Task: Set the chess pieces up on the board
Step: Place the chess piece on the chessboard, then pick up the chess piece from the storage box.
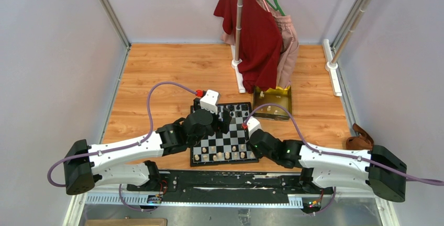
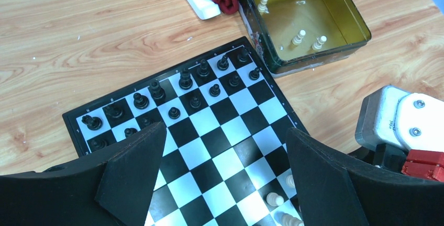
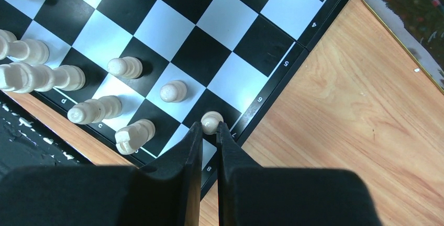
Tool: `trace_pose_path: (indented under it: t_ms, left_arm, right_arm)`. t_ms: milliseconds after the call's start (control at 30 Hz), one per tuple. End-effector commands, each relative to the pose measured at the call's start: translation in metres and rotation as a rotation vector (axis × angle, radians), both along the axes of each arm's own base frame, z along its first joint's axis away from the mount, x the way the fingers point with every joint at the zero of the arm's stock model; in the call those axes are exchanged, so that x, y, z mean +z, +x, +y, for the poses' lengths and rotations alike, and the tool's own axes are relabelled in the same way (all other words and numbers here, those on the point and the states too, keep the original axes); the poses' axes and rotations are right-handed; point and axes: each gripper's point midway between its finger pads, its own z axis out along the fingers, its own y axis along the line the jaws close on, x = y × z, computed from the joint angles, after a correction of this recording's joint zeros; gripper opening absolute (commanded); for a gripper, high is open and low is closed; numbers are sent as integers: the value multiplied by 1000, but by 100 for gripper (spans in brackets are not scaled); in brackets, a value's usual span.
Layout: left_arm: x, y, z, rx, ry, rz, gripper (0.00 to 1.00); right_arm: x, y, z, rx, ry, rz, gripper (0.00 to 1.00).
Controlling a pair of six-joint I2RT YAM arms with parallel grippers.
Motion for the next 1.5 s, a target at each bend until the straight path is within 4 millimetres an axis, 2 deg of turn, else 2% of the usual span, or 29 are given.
trace_pose_path:
  t_ms: [0,167,400,733,933,1067,1233,1467]
  left_arm:
    - [1,5,2,26,-18,-13,90]
    - [0,4,1,24,-17,-13,90]
    - [2,5,0,23,-18,-15,90]
    - [4,6,-2,19,-21,-17,90]
    - [6,7,-3,19,-20,-20,90]
    - [4,7,-3,19,-11,-21,90]
    - [-3,7,-4,15,4,-12,90]
    - [-2,10,0,20,28,-29,91]
  right_arm:
    - [1,-4,5,7,1,12,6]
    - [4,-3,6,7,8,7,12]
    - [13,1,6,2,18,-15,28]
    - [28,3,7,3,30,-38,30]
    - [50,7,6,-16,71,-84,30]
    - [77,25,-7,-98,84,-200,35]
    - [105,60,-29,-229,23,-336,51]
    - [111,122,-59,-380,13,-323,53]
